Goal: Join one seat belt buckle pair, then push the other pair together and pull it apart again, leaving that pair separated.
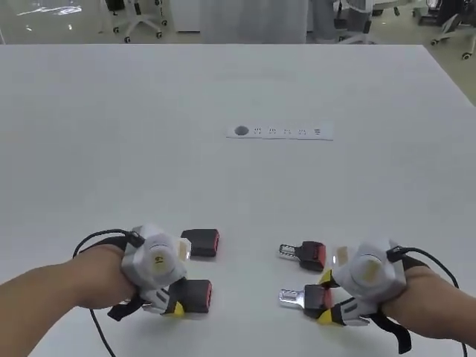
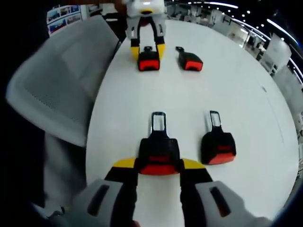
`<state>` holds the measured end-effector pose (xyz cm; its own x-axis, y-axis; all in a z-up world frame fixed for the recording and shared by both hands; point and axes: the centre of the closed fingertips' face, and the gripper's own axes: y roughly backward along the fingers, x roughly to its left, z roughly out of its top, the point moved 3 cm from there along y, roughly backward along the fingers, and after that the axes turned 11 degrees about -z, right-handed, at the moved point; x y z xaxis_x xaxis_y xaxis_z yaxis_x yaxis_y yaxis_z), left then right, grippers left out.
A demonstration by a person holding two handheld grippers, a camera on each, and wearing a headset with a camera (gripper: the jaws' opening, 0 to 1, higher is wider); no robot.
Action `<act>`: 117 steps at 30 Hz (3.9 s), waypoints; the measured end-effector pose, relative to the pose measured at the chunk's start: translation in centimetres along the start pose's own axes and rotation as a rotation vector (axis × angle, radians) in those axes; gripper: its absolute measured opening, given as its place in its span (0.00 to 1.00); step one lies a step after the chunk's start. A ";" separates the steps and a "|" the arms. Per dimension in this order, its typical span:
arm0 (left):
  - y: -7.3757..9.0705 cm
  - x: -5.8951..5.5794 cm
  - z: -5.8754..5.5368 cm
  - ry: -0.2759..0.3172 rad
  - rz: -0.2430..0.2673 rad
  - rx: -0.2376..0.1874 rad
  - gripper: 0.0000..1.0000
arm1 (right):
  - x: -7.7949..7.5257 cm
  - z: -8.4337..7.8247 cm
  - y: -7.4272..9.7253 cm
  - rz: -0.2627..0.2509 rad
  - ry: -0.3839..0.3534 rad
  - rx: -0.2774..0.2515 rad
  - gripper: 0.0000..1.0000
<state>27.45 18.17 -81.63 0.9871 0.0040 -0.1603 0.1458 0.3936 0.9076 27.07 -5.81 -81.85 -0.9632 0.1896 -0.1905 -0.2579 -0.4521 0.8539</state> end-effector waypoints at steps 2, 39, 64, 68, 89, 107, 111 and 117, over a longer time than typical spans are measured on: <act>0.0 0.0 0.0 0.006 0.003 -0.006 0.34 | 0.6 0.7 -0.3 0.005 0.019 -0.008 0.34; -0.2 0.0 0.3 0.009 -0.002 0.029 0.34 | 2.5 10.2 -5.3 0.010 0.060 -0.057 0.34; -0.2 0.1 0.3 0.009 -0.012 0.045 0.33 | 2.3 11.3 -6.0 0.012 0.079 -0.095 0.34; -0.2 0.2 0.3 -0.004 -0.016 0.031 0.33 | 2.2 11.3 -6.0 0.003 0.078 -0.093 0.33; -0.1 0.2 0.3 -0.007 -0.009 -0.004 0.32 | 2.1 12.8 -6.5 -0.003 0.083 -0.062 0.31; 0.3 0.3 0.0 -0.018 -0.018 -0.034 0.33 | 2.2 12.7 -7.0 -0.008 0.072 -0.094 0.31; 0.2 0.3 0.2 -0.044 -0.043 0.016 0.32 | 2.1 12.8 -7.0 -0.004 0.070 -0.087 0.31; 0.1 0.3 0.2 -0.050 -0.042 0.020 0.32 | 2.1 12.9 -7.0 -0.006 0.050 -0.085 0.32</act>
<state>27.80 18.05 -81.56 0.9820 -0.0580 -0.1798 0.1884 0.3742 0.9080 27.87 9.00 -81.95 -0.9637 0.1500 -0.2209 -0.2669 -0.5240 0.8088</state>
